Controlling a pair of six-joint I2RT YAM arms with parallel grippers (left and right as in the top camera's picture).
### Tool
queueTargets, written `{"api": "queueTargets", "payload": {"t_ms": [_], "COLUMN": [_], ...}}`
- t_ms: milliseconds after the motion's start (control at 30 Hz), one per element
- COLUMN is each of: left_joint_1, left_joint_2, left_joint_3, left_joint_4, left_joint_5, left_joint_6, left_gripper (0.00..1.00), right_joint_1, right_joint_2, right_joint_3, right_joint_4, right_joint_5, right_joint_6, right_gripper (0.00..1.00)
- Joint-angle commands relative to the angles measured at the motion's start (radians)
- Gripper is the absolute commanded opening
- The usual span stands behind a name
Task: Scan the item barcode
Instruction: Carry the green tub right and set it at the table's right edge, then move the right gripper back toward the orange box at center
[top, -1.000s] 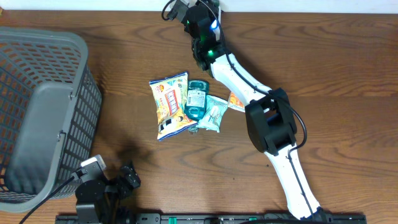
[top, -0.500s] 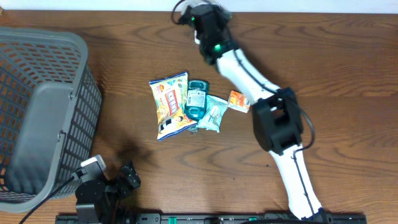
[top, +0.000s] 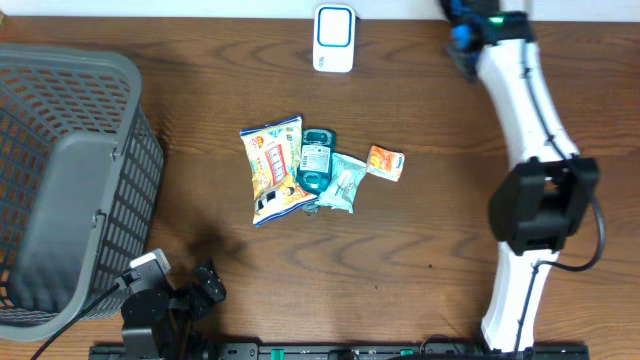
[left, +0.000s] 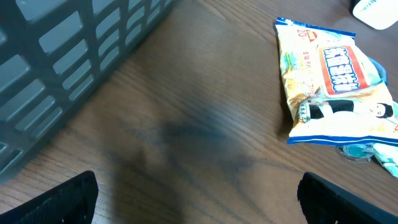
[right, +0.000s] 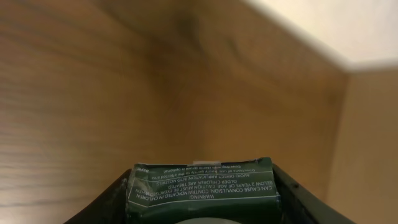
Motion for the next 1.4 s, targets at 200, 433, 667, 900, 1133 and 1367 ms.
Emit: {"api": "queueTargets", "payload": {"t_ms": [200, 433, 667, 900, 1133, 1367], "left_joint_1": [0.006, 0.006, 0.006, 0.006, 0.006, 0.006], "left_joint_2": [-0.002, -0.002, -0.002, -0.002, -0.002, -0.002], "left_joint_3": [0.009, 0.009, 0.009, 0.009, 0.009, 0.009], "left_joint_4": [-0.012, -0.012, -0.012, -0.012, -0.012, -0.012], "left_joint_5": [0.013, 0.013, 0.013, 0.013, 0.013, 0.013], "left_joint_6": [-0.002, -0.002, -0.002, -0.002, -0.002, -0.002], "left_gripper": [0.97, 0.98, 0.98, 0.98, 0.98, 0.98], "right_joint_1": [-0.356, -0.531, -0.643, -0.674, -0.591, -0.347], "right_joint_2": [0.009, 0.009, -0.007, -0.093, -0.275, -0.380], "right_joint_3": [-0.135, -0.299, -0.301, -0.241, -0.241, -0.241], "right_joint_4": [0.020, 0.127, 0.109, 0.054, 0.039, -0.093], "right_joint_5": [-0.193, -0.194, -0.338, -0.540, -0.849, -0.806], "right_joint_6": [0.129, 0.182, 0.350, 0.360, 0.433, 0.562], "right_gripper": [0.36, 0.42, 0.94, 0.99, 0.99, 0.99]}}
